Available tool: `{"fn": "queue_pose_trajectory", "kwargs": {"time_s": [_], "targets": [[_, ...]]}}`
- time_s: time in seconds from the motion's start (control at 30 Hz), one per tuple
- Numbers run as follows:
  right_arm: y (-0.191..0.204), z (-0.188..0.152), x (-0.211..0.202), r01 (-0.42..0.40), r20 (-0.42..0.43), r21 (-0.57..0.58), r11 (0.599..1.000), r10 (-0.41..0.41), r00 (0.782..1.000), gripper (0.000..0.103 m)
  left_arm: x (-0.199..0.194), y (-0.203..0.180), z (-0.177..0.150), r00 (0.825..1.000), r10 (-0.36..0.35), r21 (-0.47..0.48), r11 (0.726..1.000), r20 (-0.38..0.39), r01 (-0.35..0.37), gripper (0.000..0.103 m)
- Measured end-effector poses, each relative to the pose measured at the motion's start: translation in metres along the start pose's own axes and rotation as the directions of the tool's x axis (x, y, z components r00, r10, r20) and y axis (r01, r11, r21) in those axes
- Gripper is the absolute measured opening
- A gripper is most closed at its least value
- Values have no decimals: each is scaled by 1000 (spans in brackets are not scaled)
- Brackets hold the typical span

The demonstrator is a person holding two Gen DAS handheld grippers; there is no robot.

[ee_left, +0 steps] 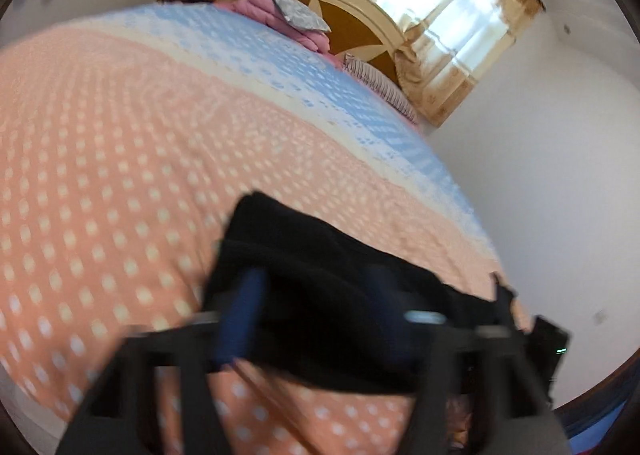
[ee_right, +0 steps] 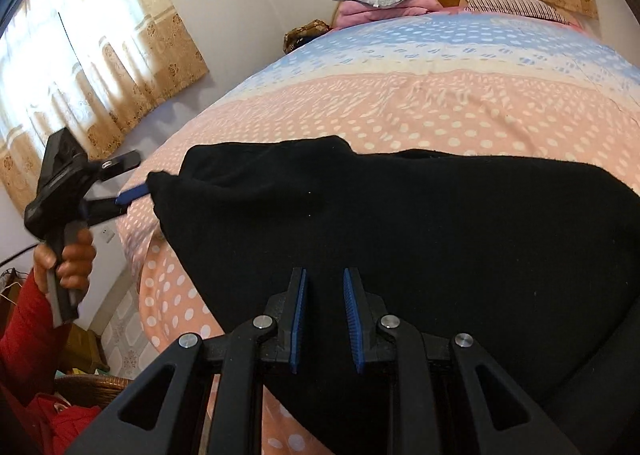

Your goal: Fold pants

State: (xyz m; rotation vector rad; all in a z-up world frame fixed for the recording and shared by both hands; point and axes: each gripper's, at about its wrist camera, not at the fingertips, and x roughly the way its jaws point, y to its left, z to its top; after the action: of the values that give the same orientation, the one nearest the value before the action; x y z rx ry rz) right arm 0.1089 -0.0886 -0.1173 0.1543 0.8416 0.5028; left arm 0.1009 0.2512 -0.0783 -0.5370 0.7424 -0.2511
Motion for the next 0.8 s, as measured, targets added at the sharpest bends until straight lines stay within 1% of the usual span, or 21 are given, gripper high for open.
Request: {"fn": "queue_pose_trajectory", "kwargs": {"time_s": [0.03, 0.07, 0.1, 0.13, 0.2, 0.23, 0.27, 0.33, 0.4, 0.47, 0.53, 0.57, 0.6, 0.63, 0.67, 0.7, 0.73, 0.77, 0.8], "targets": [[1, 0, 0, 6, 0, -6, 1000, -6, 1000, 20, 0, 0, 1, 1000, 12, 14, 1000, -4, -12, 14], [2, -1, 0, 9, 1, -12, 1000, -9, 1000, 20, 3, 2, 0, 999, 44, 29, 999, -16, -44, 13], [3, -1, 1, 13, 1, -15, 1000, -13, 1000, 20, 5, 5, -4, 997, 71, 39, 997, -30, -69, 13], [3, -2, 0, 15, 3, -16, 1000, -15, 1000, 20, 6, 11, -12, 993, 98, 59, 994, -69, -94, 13], [4, -2, 0, 14, 6, -22, 1000, -13, 1000, 20, 0, 14, -25, 988, 120, 98, 989, -101, -110, 13], [4, -2, 0, 14, 6, -28, 1000, -14, 1000, 20, -7, 17, -32, 981, 153, 135, 981, -121, -137, 13], [3, -3, -1, 14, 6, -37, 999, -14, 1000, 20, -11, 18, -35, 972, 198, 160, 971, -126, -178, 13], [4, -3, -1, 19, -2, -64, 998, -19, 1000, 20, -29, 25, -42, 948, 300, 201, 940, -106, -275, 15], [4, -3, -2, 21, -15, -89, 996, -22, 1000, 20, -45, 33, -32, 941, 332, 167, 933, -66, -318, 15], [5, -3, -4, 18, -36, -115, 993, -22, 999, 20, -54, 35, -20, 944, 328, 135, 937, -25, -322, 15], [4, 0, -6, 16, -65, -120, 993, -24, 998, 20, -54, 21, -8, 952, 306, 155, 940, 8, -304, 15], [3, 3, -7, 15, -74, -108, 994, -23, 997, 20, -52, 12, -4, 956, 291, 173, 941, 21, -290, 20], [3, 7, -10, 12, -71, -88, 996, -18, 997, 20, -48, 4, -1, 961, 275, 186, 943, 30, -276, 27], [0, 14, -16, -11, -45, -57, 998, 9, 999, 20, -39, -8, 2, 968, 247, 205, 946, 38, -250, 32], [-4, 20, -23, -47, -7, -25, 999, 47, 999, 22, -34, -17, 1, 972, 232, 222, 946, 43, -235, 41], [-7, 27, -29, -78, 29, 7, 997, 77, 997, 27, -28, -25, -2, 974, 220, 244, 943, 52, -226, 48], [-11, 38, -33, -106, 61, 36, 994, 104, 993, 46, -21, -30, -4, 974, 222, 261, 938, 56, -229, 50], [-14, 46, -35, -123, 85, 50, 991, 118, 989, 65, -11, -33, -8, 970, 238, 284, 928, 50, -242, 51], [-16, 55, -36, -126, 115, 53, 991, 119, 986, 69, -3, -31, -12, 965, 258, 300, 919, 38, -257, 50]]}}
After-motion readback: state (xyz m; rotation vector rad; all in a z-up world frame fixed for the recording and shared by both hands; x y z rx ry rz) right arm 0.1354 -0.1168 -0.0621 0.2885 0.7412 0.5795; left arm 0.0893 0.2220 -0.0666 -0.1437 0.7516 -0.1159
